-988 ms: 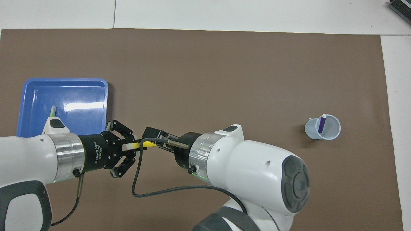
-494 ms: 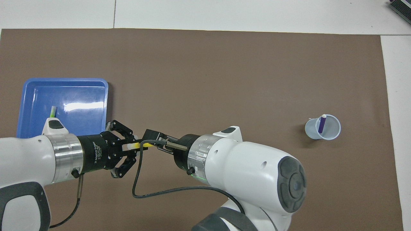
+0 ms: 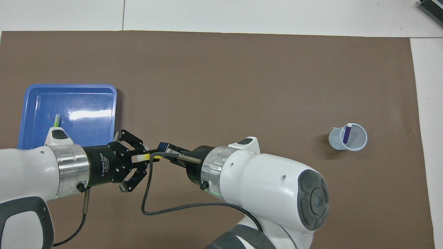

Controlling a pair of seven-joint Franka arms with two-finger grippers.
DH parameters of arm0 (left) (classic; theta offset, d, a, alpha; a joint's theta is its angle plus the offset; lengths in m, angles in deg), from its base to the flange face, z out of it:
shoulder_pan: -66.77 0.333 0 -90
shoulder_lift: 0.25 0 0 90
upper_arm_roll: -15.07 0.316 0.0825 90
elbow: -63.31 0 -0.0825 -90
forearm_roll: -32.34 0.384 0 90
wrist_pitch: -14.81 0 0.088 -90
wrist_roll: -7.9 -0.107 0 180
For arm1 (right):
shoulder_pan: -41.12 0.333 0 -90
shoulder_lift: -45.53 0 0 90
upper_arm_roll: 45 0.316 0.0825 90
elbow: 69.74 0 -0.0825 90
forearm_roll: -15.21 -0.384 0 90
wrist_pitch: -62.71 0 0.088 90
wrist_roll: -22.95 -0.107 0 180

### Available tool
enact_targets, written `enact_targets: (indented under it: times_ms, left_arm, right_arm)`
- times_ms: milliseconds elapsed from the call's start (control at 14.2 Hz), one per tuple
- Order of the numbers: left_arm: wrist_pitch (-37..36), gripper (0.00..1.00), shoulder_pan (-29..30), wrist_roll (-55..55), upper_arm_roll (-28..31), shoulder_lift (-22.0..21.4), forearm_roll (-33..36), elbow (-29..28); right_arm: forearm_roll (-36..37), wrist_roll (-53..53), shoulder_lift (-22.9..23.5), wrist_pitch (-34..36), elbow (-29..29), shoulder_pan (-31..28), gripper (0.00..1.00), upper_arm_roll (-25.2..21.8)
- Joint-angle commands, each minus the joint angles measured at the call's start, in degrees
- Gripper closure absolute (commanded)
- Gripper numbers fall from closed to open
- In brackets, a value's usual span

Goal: Transfer and insert pens with both arms
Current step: 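Grasp the yellow pen with the right gripper and open the left gripper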

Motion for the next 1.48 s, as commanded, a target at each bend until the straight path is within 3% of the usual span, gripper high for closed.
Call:
enact_targets:
  times_ms: [0, 353, 565, 706, 847, 1341, 1412]
  left_arm:
    - [0.90, 1.00, -0.58, 0.85, 0.20, -1.93, -0.95, -1.74]
    - [0.81, 1.00, -0.58, 1.03, 0.20, -2.02, -0.95, -1.74]
    - [0.81, 1.00, -0.58, 1.29, 0.20, -2.11, -0.95, -1.74]
    - [0.90, 1.00, -0.58, 1.29, 0.20, -2.11, -0.95, -1.74]
    - [0.81, 1.00, -0.58, 1.29, 0.20, -2.11, -0.95, -1.74]
    - [0.55, 1.00, -0.58, 1.38, 0.20, -2.20, -0.95, -1.74]
    - [0.81, 0.84, -0.58, 0.94, 0.20, -2.11, -0.95, -1.74]
  right_arm:
    - [-1.83, 0.04, -0.32, -0.96, -0.50, -0.04, 0.52, 0.11]
    - [-1.83, 0.30, -0.24, -1.14, -0.58, -0.22, 0.70, 0.11]
    - [-1.83, 0.39, -0.24, -1.14, -0.58, -0.31, 0.72, 0.11]
    - [-1.83, 0.39, -0.24, -1.22, -0.58, -0.39, 0.82, 0.11]
    - [-1.83, 0.39, -0.24, -1.22, -0.58, -0.48, 1.00, 0.19]
    - [-1.83, 1.00, -0.24, -0.96, -0.50, -0.74, 1.00, 0.11]
    - [-1.83, 1.44, -0.24, -0.44, -0.50, -0.74, 1.00, 0.11]
